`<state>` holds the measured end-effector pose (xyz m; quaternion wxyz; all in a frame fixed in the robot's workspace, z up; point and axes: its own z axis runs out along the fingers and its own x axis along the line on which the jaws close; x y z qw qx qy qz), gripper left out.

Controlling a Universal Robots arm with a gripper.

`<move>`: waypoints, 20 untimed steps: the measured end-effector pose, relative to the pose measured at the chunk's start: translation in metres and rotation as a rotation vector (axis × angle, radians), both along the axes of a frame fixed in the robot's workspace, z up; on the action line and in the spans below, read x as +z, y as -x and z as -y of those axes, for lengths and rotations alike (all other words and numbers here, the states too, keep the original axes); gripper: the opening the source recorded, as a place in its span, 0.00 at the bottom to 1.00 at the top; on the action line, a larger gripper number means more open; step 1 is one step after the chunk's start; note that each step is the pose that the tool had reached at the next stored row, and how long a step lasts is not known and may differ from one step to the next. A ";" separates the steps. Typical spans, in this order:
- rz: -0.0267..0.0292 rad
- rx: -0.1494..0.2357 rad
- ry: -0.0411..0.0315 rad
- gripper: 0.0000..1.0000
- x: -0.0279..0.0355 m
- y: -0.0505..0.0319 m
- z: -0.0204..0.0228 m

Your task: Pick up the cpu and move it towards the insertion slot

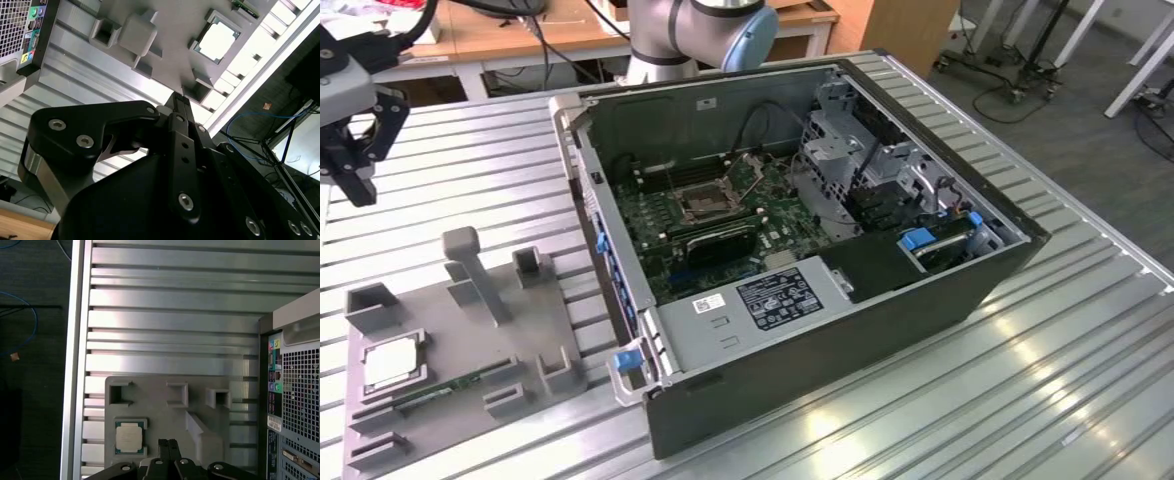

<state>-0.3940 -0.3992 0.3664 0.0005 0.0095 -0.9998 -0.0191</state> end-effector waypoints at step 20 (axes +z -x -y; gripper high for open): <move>0.0001 0.000 0.0000 0.11 -0.0001 0.0046 0.0020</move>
